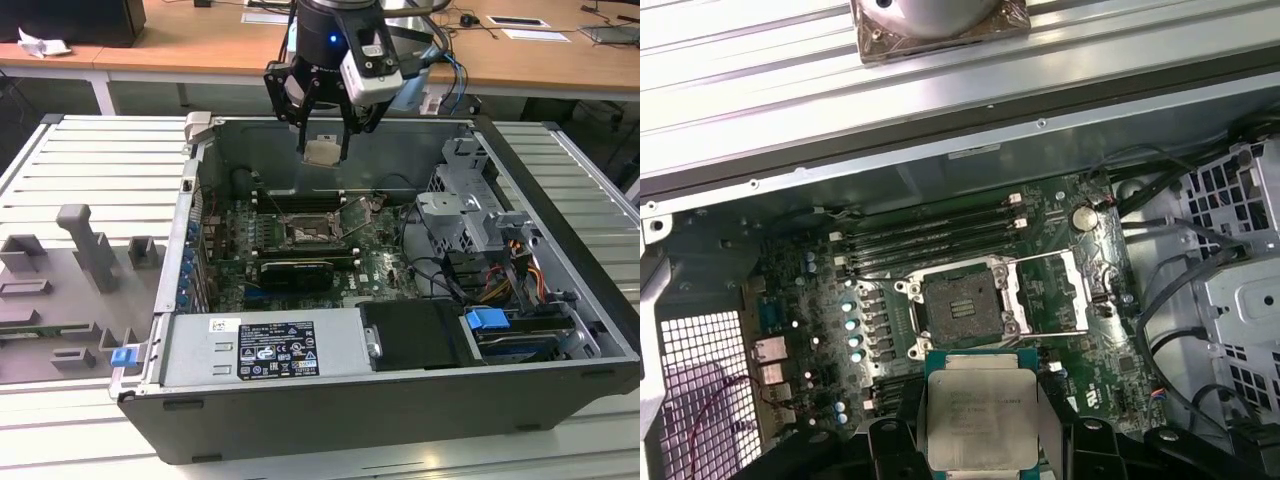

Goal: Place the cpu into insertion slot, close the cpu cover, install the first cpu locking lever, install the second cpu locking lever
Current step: 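Place the cpu into insertion slot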

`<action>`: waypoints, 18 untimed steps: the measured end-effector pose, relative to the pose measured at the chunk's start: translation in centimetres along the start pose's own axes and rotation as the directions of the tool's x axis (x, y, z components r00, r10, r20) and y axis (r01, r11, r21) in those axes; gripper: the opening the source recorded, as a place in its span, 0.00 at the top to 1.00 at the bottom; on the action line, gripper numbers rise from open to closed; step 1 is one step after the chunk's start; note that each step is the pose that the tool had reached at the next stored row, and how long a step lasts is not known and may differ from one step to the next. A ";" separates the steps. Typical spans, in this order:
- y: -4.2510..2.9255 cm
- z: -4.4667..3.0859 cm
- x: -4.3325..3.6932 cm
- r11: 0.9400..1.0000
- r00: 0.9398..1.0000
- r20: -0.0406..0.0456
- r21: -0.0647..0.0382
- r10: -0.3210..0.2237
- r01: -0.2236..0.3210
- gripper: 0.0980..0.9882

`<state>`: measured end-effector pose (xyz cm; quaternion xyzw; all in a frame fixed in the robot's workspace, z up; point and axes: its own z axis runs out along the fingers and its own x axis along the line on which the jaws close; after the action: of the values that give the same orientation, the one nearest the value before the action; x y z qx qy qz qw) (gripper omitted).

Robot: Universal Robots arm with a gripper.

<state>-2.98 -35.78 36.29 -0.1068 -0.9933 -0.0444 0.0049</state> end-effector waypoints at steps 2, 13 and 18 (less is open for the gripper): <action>0.00 0.02 0.00 1.000 1.000 0.001 0.000 0.011 -0.011 0.51; -0.01 0.10 0.00 0.999 0.999 0.004 -0.001 0.052 -0.052 0.51; -0.01 0.15 0.00 0.997 0.997 0.007 -0.002 0.077 -0.077 0.51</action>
<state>-2.98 -35.78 36.14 -0.1452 -0.9884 -0.0445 0.0032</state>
